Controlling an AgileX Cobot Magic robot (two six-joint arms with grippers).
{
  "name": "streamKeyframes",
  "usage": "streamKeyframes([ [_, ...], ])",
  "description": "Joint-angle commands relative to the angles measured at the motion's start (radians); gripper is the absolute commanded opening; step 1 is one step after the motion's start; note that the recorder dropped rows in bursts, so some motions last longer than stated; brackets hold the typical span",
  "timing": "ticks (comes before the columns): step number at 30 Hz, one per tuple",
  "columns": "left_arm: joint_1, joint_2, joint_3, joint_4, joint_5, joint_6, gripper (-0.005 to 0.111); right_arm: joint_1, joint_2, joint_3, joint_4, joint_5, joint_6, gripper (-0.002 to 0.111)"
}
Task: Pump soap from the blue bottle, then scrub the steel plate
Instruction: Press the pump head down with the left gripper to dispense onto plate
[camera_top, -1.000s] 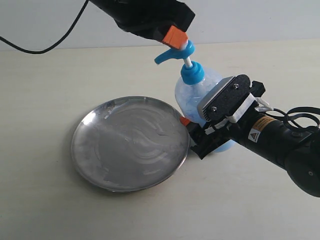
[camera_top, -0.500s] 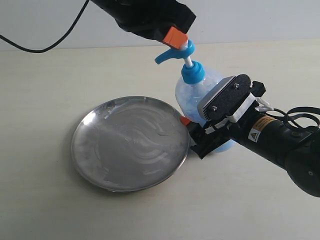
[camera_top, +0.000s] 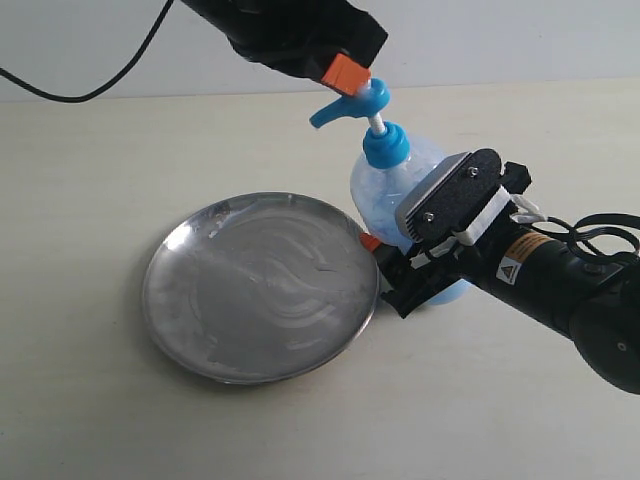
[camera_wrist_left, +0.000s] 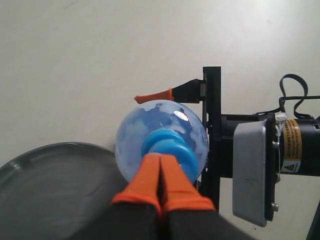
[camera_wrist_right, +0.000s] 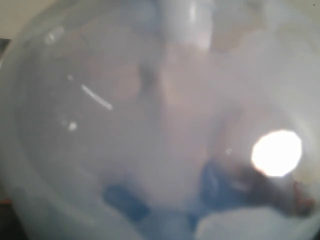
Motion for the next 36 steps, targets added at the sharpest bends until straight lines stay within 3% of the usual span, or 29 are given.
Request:
streamKeyframes([
  [1,-0.007,0.012,0.002,-0.018,0.013,0.004,0.0,0.002,-0.004,0.002,-0.052,-0.022,0.013,0.0],
  [36,-0.007,0.099,0.004,-0.01,0.117,0.004,0.0,0.002,-0.004,0.002,-0.078,-0.041,0.042,0.0],
])
